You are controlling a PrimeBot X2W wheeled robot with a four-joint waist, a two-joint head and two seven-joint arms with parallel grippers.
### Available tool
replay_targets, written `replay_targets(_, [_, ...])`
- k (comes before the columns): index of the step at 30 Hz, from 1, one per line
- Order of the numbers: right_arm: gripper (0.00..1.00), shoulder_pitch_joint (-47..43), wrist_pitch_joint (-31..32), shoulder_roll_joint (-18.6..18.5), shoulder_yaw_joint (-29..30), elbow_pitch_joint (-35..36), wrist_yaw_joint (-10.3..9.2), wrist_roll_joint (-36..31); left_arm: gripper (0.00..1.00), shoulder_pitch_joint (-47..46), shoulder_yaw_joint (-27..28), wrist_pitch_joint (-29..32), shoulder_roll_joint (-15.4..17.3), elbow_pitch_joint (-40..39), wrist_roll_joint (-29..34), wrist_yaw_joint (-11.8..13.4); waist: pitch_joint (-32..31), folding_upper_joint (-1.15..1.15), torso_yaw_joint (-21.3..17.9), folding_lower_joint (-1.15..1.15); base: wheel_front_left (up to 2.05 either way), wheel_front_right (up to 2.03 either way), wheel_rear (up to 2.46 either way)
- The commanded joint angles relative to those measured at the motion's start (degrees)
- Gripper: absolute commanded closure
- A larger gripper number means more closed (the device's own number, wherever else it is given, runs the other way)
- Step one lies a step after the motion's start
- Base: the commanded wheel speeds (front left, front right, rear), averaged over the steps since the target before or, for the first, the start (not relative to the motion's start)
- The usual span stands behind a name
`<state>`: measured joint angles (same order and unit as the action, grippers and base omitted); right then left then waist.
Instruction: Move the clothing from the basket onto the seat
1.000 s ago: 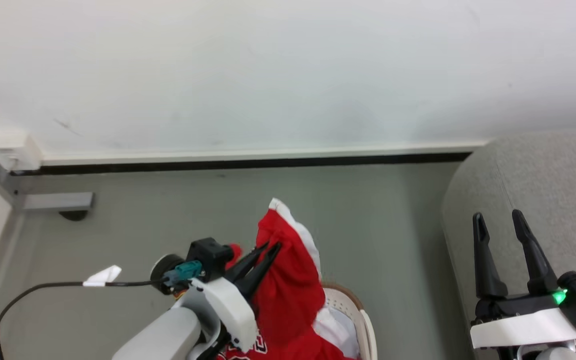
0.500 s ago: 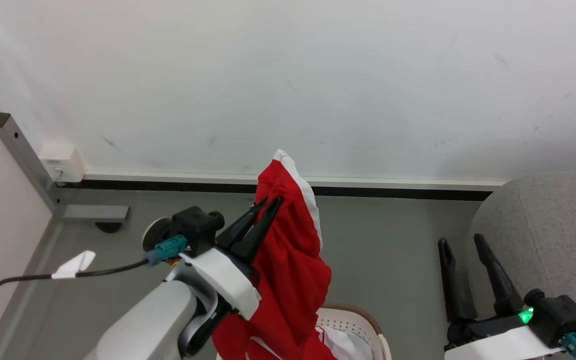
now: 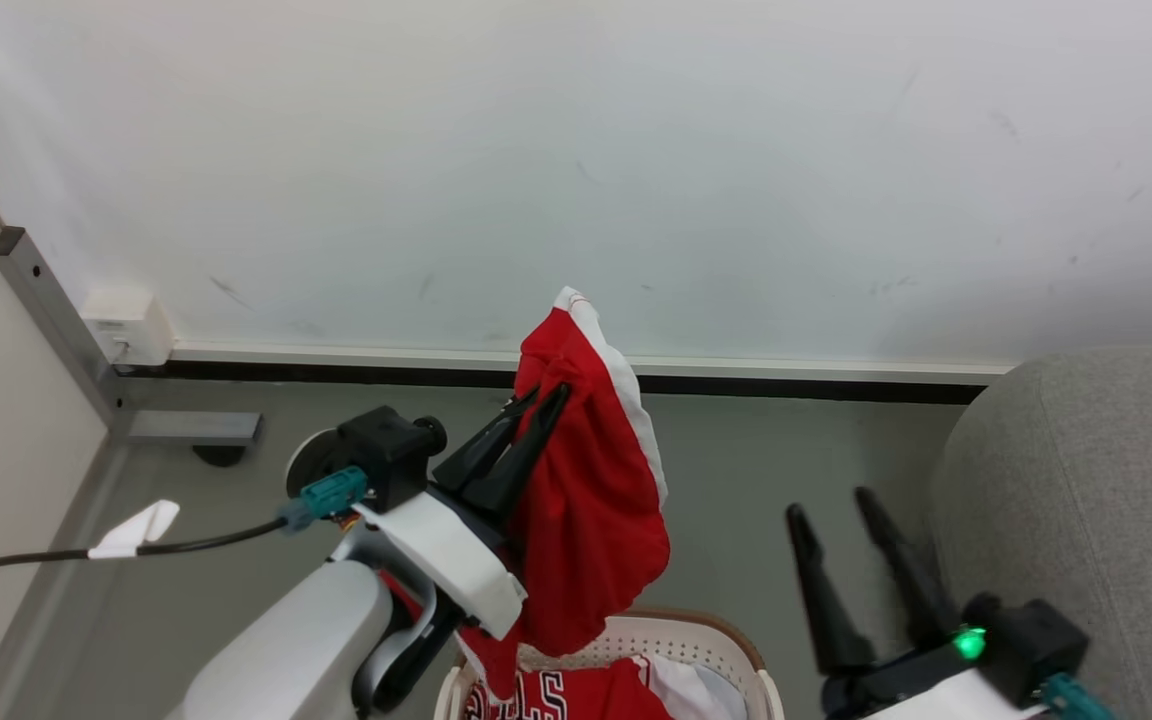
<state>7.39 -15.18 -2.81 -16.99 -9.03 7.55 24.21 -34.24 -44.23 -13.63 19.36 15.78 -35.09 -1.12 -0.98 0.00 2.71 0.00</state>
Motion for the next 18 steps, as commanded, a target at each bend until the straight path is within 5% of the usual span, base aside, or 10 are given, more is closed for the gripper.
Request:
replay_targets(1, [0.0, 0.8, 0.0, -0.1, -1.9, -0.5, -0.12, -0.3, 1.0, 0.5, 0.2, 0.2, 0.3, -0.4, -0.5, 0.1, -0.1, 0.0, 0.1, 0.0, 0.0, 0.0, 0.0])
replay_targets(11, [0.0, 5.4, 0.0, -0.2, -18.6, -8.3, -0.13, 1.3, 1.0, 1.3, -2.0, 1.4, -2.3, -0.8, -1.4, -0.4, -1.2, 0.0, 3.5, 0.0, 0.0, 0.0, 0.0])
replay_targets(18, [0.0, 10.3, 0.1, -0.2, -24.2, -16.6, -0.12, 0.9, 1.0, 2.2, -5.4, 2.9, -5.7, -1.3, -1.4, -1.2, -2.8, 0.0, 7.9, 0.0, 0.0, 0.0, 0.0])
